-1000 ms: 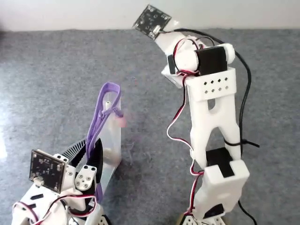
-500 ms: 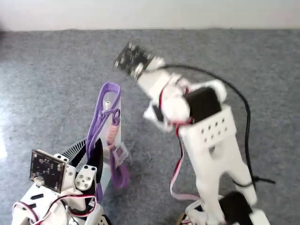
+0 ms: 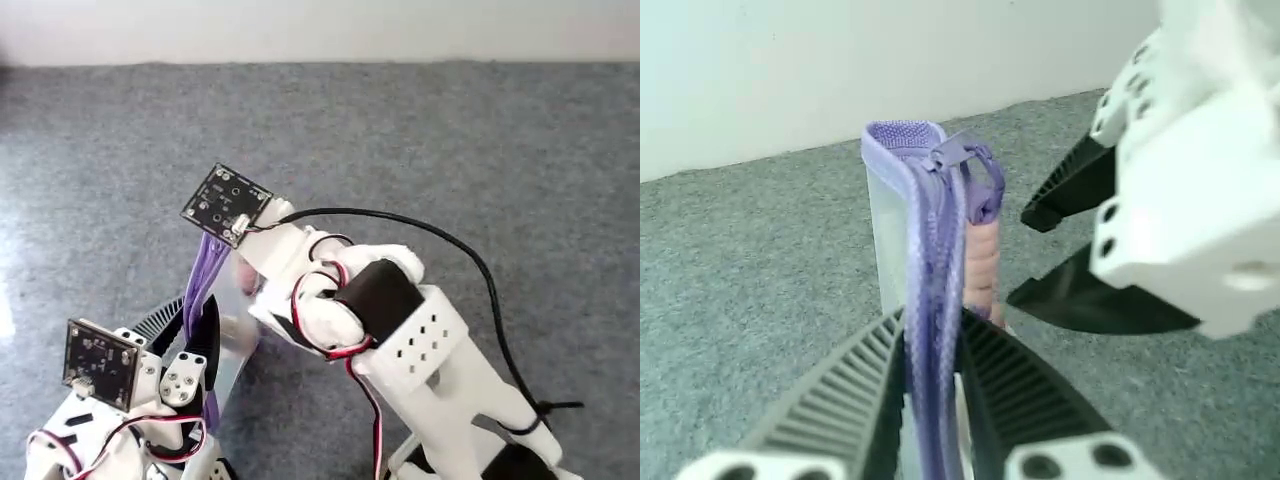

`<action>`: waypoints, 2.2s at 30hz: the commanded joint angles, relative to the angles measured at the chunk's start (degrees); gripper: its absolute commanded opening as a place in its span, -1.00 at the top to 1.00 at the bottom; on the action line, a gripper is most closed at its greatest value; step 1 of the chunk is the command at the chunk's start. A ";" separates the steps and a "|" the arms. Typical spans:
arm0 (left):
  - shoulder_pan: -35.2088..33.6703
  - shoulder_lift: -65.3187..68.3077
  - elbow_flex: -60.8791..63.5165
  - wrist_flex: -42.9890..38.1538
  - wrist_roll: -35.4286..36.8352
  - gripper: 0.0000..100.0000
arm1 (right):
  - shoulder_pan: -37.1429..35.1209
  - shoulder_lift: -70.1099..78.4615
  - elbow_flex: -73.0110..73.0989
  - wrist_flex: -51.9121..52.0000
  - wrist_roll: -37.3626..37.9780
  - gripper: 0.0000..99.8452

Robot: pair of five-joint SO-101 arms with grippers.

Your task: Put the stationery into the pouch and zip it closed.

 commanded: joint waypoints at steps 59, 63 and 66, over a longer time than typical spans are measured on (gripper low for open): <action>-0.26 0.00 -0.40 0.44 0.62 0.98 | 18.24 12.97 -13.27 -17.63 17.49 0.98; -0.26 0.00 -0.31 0.53 0.62 0.98 | 21.58 18.42 -15.56 -21.41 19.43 0.98; -0.26 0.00 -0.31 1.41 0.70 0.98 | 23.34 23.52 -20.66 -22.29 20.04 0.98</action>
